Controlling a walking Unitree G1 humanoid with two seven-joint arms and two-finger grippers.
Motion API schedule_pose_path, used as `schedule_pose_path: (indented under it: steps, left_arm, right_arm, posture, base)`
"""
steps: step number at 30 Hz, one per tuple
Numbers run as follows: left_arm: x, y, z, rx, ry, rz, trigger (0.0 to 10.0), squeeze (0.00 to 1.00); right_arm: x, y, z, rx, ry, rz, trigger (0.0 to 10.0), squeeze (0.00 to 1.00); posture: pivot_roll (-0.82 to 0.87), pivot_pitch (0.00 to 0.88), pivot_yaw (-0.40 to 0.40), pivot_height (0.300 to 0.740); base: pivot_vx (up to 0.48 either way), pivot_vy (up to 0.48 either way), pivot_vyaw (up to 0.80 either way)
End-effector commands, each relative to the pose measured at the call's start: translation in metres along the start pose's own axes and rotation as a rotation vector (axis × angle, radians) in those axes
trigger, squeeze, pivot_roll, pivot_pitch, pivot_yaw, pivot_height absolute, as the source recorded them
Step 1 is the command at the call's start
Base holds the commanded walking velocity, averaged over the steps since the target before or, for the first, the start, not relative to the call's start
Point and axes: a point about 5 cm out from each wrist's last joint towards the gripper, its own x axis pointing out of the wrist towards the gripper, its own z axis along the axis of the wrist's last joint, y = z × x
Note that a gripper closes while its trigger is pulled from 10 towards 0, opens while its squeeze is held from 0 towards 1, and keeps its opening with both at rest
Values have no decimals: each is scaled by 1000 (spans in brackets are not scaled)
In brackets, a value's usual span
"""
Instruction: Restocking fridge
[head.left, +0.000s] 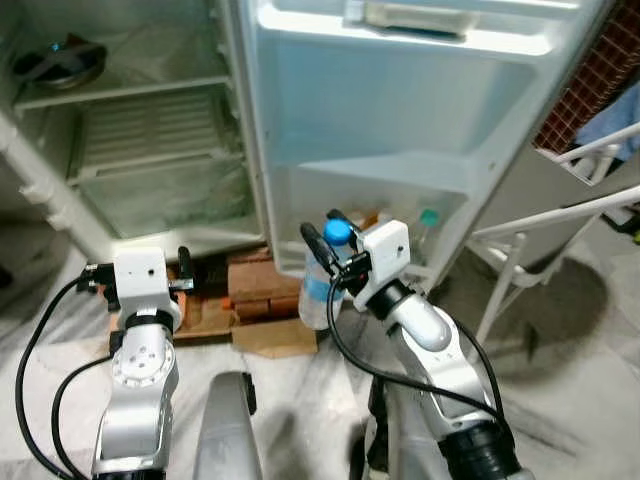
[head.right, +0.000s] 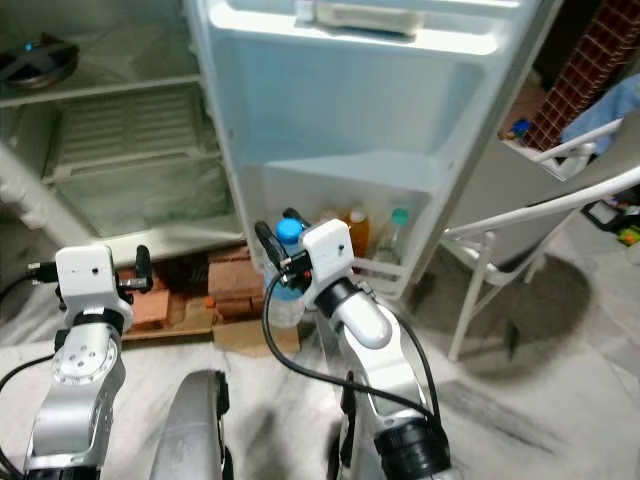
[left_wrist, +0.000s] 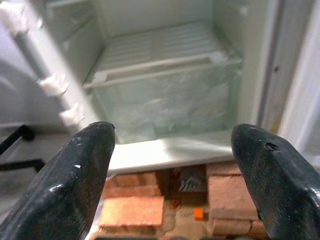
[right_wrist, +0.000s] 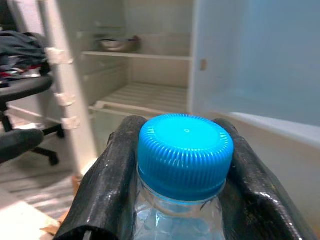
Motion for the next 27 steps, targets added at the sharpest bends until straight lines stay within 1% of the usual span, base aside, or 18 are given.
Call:
schedule_pose_path:
  steps: [1, 7, 13, 14, 16, 27]
  left_arm:
    - [-2, 1, -5, 8, 23, 8, 10000, 0]
    - [-2, 1, -5, 9, 25, 15, 10000, 0]
    - [-2, 1, -5, 9, 27, 15, 10000, 0]
    - [-2, 1, -5, 9, 27, 15, 10000, 0]
    - [-2, 1, -5, 9, 26, 15, 10000, 0]
    - [-1, 1, -3, 15, 5, 17, 10000, 0]
  right_arm:
    - [1, 1, 8, -9, -42, 11, 10000, 0]
    - [1, 2, 7, -5, -34, 19, 10000, 0]
    - [0, 3, 6, -2, -34, 20, 10000, 0]
    - [0, 3, 6, -2, -34, 20, 10000, 0]
    - [0, 2, 6, -3, -36, 19, 10000, 0]
    - [1, 2, 7, -3, -42, 17, 10000, 0]
  posture:
    - [128, 81, -13, 571]
    - [129, 83, -14, 571]
    - [127, 86, -13, 536]
    - [127, 86, -13, 536]
    - [126, 86, -12, 516]
    - [125, 86, -12, 516]
  base:
    - [0, 0, 0]
    - [0, 0, 0]
    - [0, 0, 0]
    - [0, 0, 0]
    - [0, 0, 0]
    - [0, 0, 0]
